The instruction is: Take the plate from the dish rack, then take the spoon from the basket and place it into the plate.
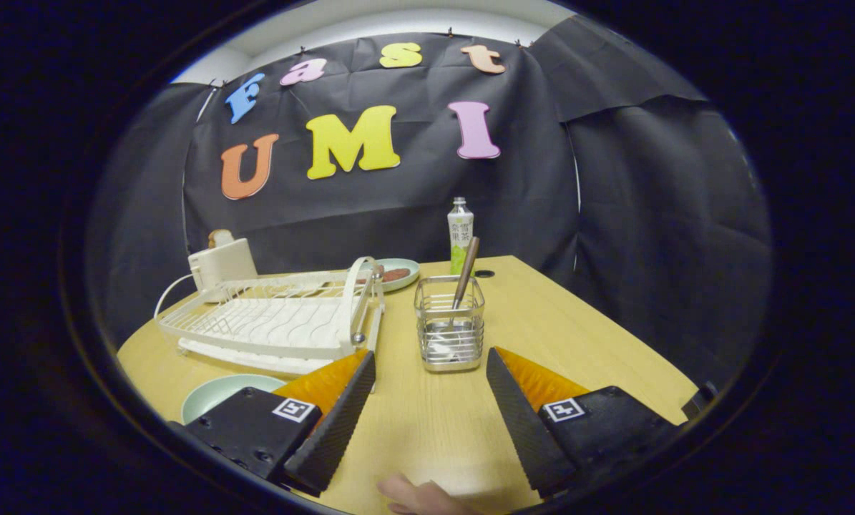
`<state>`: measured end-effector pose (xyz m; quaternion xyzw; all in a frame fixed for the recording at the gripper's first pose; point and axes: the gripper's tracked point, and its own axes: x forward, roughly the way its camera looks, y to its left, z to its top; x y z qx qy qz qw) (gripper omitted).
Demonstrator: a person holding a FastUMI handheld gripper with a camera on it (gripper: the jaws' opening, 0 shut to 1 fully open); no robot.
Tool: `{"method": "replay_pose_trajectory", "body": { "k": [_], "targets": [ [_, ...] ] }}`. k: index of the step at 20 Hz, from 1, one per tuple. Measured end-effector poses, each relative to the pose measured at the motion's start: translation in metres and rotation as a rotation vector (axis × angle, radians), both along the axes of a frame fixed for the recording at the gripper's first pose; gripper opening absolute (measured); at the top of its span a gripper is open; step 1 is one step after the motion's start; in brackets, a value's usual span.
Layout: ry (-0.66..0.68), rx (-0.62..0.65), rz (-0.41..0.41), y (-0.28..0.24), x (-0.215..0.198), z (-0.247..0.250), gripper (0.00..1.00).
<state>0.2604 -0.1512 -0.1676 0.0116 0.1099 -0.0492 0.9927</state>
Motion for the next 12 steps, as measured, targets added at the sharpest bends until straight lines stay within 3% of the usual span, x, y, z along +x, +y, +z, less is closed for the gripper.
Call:
{"method": "replay_pose_trajectory", "body": {
  "k": [4,9,12],
  "targets": [
    [-0.055,-0.004,0.027,-0.013,0.035,0.026,1.0],
    [0.002,0.078,0.083,-0.023,0.09,0.047,1.0],
    [0.053,0.053,0.101,-0.026,0.117,0.048,0.99]
  ]
}}
